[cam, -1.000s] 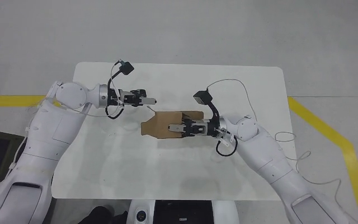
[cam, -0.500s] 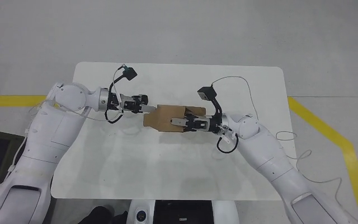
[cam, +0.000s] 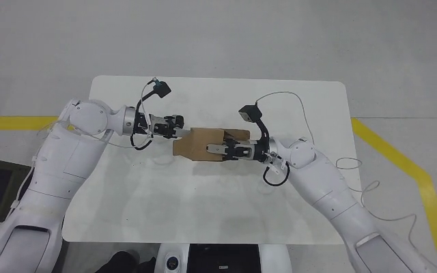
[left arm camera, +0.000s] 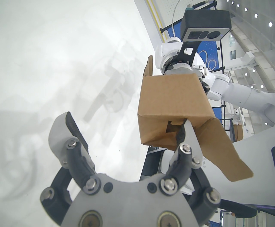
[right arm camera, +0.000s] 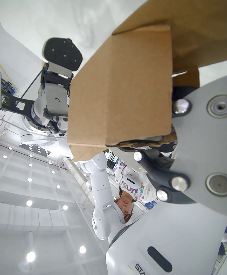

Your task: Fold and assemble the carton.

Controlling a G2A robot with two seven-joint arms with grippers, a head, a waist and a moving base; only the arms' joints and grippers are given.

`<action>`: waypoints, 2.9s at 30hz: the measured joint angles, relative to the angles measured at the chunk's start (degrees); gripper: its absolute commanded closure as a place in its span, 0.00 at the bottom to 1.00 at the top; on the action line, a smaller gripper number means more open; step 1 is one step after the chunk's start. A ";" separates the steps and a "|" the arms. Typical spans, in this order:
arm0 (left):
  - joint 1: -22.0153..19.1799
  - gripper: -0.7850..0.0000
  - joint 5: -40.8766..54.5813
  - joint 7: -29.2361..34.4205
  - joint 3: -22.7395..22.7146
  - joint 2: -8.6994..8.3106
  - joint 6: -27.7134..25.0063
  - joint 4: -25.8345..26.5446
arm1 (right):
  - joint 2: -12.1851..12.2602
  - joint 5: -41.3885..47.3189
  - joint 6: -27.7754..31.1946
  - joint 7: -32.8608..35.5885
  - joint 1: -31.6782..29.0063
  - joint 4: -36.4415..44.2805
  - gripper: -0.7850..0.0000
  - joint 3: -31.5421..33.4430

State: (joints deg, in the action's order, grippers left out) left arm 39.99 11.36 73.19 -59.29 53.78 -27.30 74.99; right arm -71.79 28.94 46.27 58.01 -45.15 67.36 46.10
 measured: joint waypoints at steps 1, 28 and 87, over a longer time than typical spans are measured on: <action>-0.03 0.00 0.10 -0.04 0.06 0.02 0.06 0.05 | -0.03 0.03 0.06 -0.06 0.05 -0.07 1.00 -0.09; -0.37 0.00 -1.91 -1.87 -0.87 -0.42 -0.12 2.74 | 1.00 -9.31 -0.68 -5.96 -1.40 -5.39 1.00 3.72; -0.65 0.00 -8.45 -3.75 3.08 0.05 0.19 0.80 | -1.32 -2.62 1.38 -1.72 0.35 -2.94 1.00 2.24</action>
State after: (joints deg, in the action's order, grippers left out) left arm 39.34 2.91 69.44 -56.21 53.83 -27.11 75.79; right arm -73.11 26.31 47.65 56.29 -44.80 64.43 48.35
